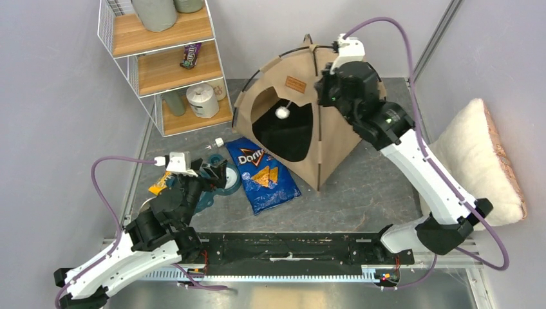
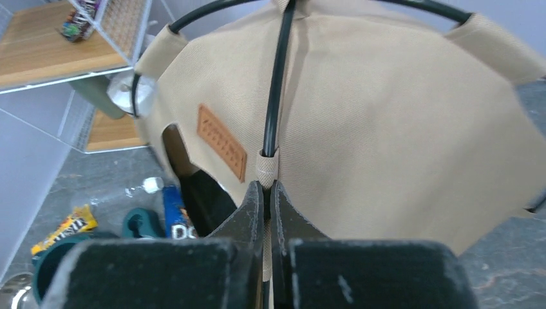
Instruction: Set up the pet tent
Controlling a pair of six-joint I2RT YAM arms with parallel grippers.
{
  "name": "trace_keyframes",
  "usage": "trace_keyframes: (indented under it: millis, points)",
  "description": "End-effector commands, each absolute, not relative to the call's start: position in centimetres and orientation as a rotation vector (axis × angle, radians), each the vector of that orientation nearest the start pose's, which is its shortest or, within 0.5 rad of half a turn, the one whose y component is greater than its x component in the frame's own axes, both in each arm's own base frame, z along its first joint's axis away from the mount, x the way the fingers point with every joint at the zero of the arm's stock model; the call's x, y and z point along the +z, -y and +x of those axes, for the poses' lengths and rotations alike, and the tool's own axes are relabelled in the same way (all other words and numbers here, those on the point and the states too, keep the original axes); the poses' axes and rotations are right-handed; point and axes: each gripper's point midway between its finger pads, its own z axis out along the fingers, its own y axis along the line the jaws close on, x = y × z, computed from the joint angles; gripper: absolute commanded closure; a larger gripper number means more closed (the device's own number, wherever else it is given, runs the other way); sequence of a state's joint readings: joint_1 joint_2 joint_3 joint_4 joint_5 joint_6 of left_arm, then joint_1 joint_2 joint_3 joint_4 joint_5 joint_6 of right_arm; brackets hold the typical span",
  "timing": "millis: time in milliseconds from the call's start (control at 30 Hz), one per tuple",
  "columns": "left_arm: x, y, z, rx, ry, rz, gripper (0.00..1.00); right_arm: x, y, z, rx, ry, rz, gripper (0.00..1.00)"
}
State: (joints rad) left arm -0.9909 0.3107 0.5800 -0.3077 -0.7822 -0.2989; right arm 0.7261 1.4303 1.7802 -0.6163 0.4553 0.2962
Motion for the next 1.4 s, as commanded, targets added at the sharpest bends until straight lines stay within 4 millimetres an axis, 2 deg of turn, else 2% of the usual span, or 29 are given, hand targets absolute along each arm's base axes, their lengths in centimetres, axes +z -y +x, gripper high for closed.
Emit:
trace_keyframes:
  millis: [0,100,200,300,400,567,700,933,1133,1167,1233,1333,1367]
  points:
    - [27.3,10.7,20.5,-0.4,-1.613,-0.075,0.13,42.3,-21.5,35.5,0.456,-1.764,-0.271,1.0]
    - [27.0,11.1,20.7,-0.39,-1.626,-0.064,0.13,40.7,-21.4,36.2,0.482,-1.766,-0.387,1.0]
    - [26.6,11.5,21.0,-0.374,-1.639,-0.053,0.13,39.4,-20.6,37.8,0.479,-1.775,-0.412,1.0]
    - [26.6,11.9,21.2,-0.372,-1.647,-0.044,0.13,38.9,-19.6,39.5,0.476,-1.753,-0.411,1.0]
    - [26.5,12.2,21.3,-0.372,-1.653,-0.033,0.13,38.9,-17.7,41.2,0.447,-1.744,-0.377,1.0]
    - [26.6,12.3,21.4,-0.369,-1.651,-0.031,0.13,40.8,-14.8,41.7,0.431,-1.682,-0.362,1.0]
    - [26.6,12.5,21.5,-0.365,-1.651,-0.023,0.13,41.1,-13.0,42.2,0.41,-1.663,-0.379,1.0]
    - [26.5,12.9,21.7,-0.36,-1.66,-0.006,0.13,38.0,-10.1,43.4,0.354,-1.701,-0.451,1.0]
    - [26.2,13.0,21.7,-0.359,-1.665,-0.003,0.13,36.5,-7.9,43.8,0.329,-1.718,-0.491,1.0]
    - [26.2,13.1,21.7,-0.362,-1.665,-0.003,0.13,36.3,-7.4,44.0,0.326,-1.724,-0.481,0.98]
    - [26.2,13.2,21.7,-0.364,-1.665,-0.002,0.13,36.0,-6.2,44.5,0.324,-1.746,-0.444,0.85]
    - [26.3,13.3,21.7,-0.37,-1.663,0.0,0.13,35.9,-5.7,44.8,0.33,-1.77,-0.379,0.51]
    - [26.3,13.3,21.7,-0.369,-1.664,0.0,0.13,36.1,-5.7,44.7,0.337,-1.772,-0.359,0.44]
